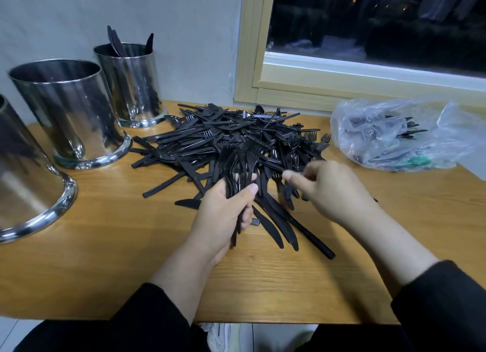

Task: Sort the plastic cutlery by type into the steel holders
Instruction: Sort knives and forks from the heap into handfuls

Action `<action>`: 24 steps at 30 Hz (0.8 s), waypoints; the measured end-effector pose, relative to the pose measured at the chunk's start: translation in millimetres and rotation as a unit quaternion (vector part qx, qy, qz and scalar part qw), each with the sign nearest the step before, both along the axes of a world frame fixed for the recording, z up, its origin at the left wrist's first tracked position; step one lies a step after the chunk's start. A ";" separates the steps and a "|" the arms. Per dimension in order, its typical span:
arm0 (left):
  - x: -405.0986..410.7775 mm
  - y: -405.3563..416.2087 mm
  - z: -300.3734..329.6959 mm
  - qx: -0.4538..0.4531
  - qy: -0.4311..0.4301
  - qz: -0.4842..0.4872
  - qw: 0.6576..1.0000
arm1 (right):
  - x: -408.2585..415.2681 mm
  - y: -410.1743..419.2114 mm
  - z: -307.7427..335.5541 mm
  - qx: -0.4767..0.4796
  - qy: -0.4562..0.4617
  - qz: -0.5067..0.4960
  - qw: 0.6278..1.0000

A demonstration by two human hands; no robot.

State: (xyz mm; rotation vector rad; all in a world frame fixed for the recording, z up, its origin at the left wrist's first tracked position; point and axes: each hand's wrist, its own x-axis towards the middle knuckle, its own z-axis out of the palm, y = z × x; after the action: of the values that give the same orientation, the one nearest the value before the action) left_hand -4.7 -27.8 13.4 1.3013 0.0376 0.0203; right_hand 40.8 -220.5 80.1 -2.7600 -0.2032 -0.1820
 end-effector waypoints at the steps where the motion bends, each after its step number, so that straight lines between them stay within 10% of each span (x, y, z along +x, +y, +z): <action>1: 1.4 -0.4 -0.1 0.000 -0.001 0.014 1.000 | -1.9 -1.7 -6.1 -0.028 0.051 -0.014 0.998; 11: 2.1 3.6 1.9 -0.042 -0.002 0.079 0.996 | -11.3 8.0 -21.9 0.112 0.170 -0.051 0.978; 20: 2.8 5.4 2.2 -0.059 0.021 0.090 0.994 | -53.0 -5.5 2.5 0.406 0.231 -0.063 0.882; 24: 3.0 5.2 0.8 -0.035 0.024 0.085 0.995 | -84.7 -9.5 15.3 0.369 0.184 -0.052 0.909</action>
State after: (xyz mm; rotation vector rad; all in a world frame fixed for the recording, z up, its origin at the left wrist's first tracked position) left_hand -1.7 -22.5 14.2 1.2251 0.1896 0.1318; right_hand -44.0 -230.0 95.4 -1.9931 0.1017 0.2029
